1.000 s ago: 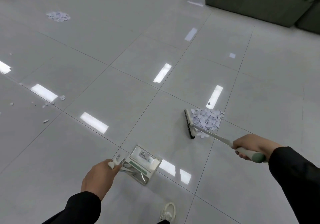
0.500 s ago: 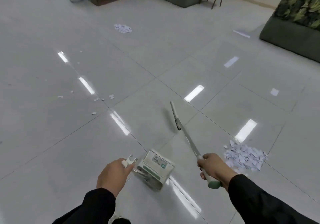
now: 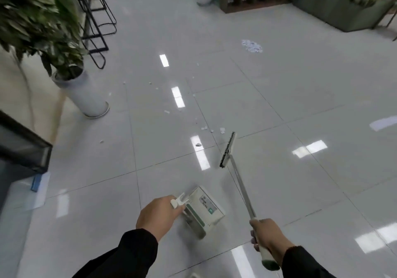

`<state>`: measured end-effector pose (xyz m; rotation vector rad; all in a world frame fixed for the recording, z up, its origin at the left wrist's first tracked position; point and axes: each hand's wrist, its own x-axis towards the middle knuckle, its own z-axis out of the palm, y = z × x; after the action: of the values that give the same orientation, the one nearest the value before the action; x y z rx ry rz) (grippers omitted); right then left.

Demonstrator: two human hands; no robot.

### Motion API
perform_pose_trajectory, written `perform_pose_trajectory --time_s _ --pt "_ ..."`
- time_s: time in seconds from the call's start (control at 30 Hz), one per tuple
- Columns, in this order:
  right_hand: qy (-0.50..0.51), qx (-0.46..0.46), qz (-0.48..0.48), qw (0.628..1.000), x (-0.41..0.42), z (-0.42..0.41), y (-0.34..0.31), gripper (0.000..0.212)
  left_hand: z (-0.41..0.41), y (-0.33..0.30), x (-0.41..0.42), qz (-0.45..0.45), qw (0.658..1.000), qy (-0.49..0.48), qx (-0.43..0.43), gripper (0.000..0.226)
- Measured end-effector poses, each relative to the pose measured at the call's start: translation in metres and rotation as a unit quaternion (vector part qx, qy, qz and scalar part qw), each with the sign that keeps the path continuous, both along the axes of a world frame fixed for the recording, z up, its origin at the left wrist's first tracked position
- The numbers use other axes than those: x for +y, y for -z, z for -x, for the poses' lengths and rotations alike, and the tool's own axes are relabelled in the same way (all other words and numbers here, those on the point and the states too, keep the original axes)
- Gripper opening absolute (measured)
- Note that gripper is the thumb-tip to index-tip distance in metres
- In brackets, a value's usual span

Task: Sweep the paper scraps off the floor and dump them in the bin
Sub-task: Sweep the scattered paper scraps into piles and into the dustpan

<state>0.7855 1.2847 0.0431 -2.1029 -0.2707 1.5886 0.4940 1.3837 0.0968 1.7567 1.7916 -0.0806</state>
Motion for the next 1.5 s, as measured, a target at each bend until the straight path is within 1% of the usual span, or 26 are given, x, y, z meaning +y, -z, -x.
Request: perform_pose_trajectory --time_s 0.07,0.13,0.17,0.23,0.27,0.33,0.37,0.43,0.47,0.53,0.7,0.77,0.83,0.87,0.9,0.97,1.03,1.07,1.13,1.17,1.23,1.27,1.33,1.37,1.43,1.5 --pt "0.003 0.009 0.027 1.000 0.017 0.016 0.000 0.010 0.021 -0.006 0.020 -0.003 1.000 -0.006 0.005 0.039" --pt "-0.058 0.005 0.058 0.997 0.072 0.045 0.013 0.009 0.066 -0.008 0.054 0.002 0.999 -0.046 0.012 0.039" --pt "-0.051 -0.008 0.055 0.997 0.075 0.042 0.009 0.010 0.065 -0.011 0.054 0.001 0.999 -0.049 0.007 0.038" --pt "-0.104 0.005 0.057 0.993 0.137 0.067 0.023 0.012 0.103 -0.008 0.095 -0.001 0.995 -0.100 0.013 0.038" --pt "-0.101 0.003 0.056 0.993 0.142 0.067 0.021 0.016 0.105 -0.009 0.099 0.000 0.995 -0.103 0.014 0.038" --pt "-0.144 0.016 0.062 0.987 0.197 0.092 0.033 0.021 0.139 -0.003 0.141 -0.002 0.991 -0.131 0.031 0.036" --pt "-0.132 0.018 0.057 0.989 0.198 0.095 0.031 0.021 0.140 -0.004 0.144 0.003 0.990 -0.135 0.033 0.035" --pt "-0.180 0.022 0.066 0.981 0.265 0.125 0.045 0.018 0.173 0.002 0.193 -0.003 0.984 -0.174 0.044 0.036" --pt "-0.171 0.022 0.055 0.983 0.266 0.128 0.041 0.017 0.172 0.001 0.194 -0.006 0.985 -0.169 0.046 0.036" --pt "-0.220 0.031 0.064 0.973 0.337 0.159 0.052 0.016 0.202 0.005 0.241 -0.002 0.975 -0.214 0.052 0.035" --pt "-0.286 0.057 0.029 0.956 0.437 0.216 0.047 0.011 0.251 -0.007 0.305 -0.008 0.959 -0.280 0.045 0.032" --pt "-0.315 0.049 0.027 0.947 0.457 0.225 0.042 0.011 0.263 -0.010 0.322 -0.019 0.958 -0.281 0.043 0.031" --pt "-0.370 0.025 0.048 0.927 0.501 0.265 0.050 0.010 0.307 -0.009 0.348 -0.027 0.951 -0.305 0.047 0.025" --pt "-0.369 0.007 0.043 0.929 0.505 0.267 0.043 0.007 0.306 -0.011 0.351 -0.026 0.951 -0.305 0.046 0.024" --pt "-0.388 -0.006 0.032 0.921 0.533 0.301 0.051 0.005 0.337 -0.007 0.367 -0.026 0.946 -0.317 0.056 0.026" --pt "-0.401 -0.009 0.008 0.916 0.560 0.336 0.042 0.006 0.358 -0.007 0.382 -0.030 0.948 -0.311 0.062 0.030" --pt "-0.406 0.015 0.008 0.914 0.605 0.408 0.054 0.007 0.417 0.000 0.417 -0.030 0.949 -0.306 0.075 0.031" --pt "-0.405 0.022 0.004 0.914 0.607 0.415 0.046 0.007 0.418 -0.002 0.419 -0.023 0.949 -0.306 0.071 0.031" --pt "-0.416 0.033 0.013 0.909 0.645 0.493 0.062 0.007 0.483 0.009 0.455 -0.023 0.953 -0.295 0.067 0.033" --pt "-0.423 0.030 0.005 0.906 0.646 0.501 0.055 0.008 0.484 0.006 0.455 -0.020 0.954 -0.291 0.065 0.034" --pt "-0.412 0.029 0.008 0.911 0.681 0.577 0.075 0.009 0.547 0.016 0.491 -0.004 0.957 -0.282 0.064 0.038" --pt "-0.407 0.030 0.004 0.913 0.684 0.582 0.071 0.010 0.546 0.013 0.494 -0.002 0.961 -0.268 0.064 0.039" --pt "-0.410 0.048 0.014 0.911 0.711 0.648 0.089 0.011 0.600 0.020 0.520 0.007 0.964 -0.254 0.075 0.041" --pt "-0.400 0.053 0.012 0.915 0.715 0.650 0.084 0.013 0.596 0.014 0.524 0.009 0.966 -0.247 0.080 0.043" --pt "-0.369 0.074 0.032 0.926 0.739 0.695 0.104 0.016 0.637 0.023 0.552 0.012 0.969 -0.228 0.096 0.045" --pt "-0.343 0.065 0.048 0.936 0.751 0.706 0.110 0.018 0.650 0.024 0.570 0.026 0.973 -0.208 0.099 0.044"
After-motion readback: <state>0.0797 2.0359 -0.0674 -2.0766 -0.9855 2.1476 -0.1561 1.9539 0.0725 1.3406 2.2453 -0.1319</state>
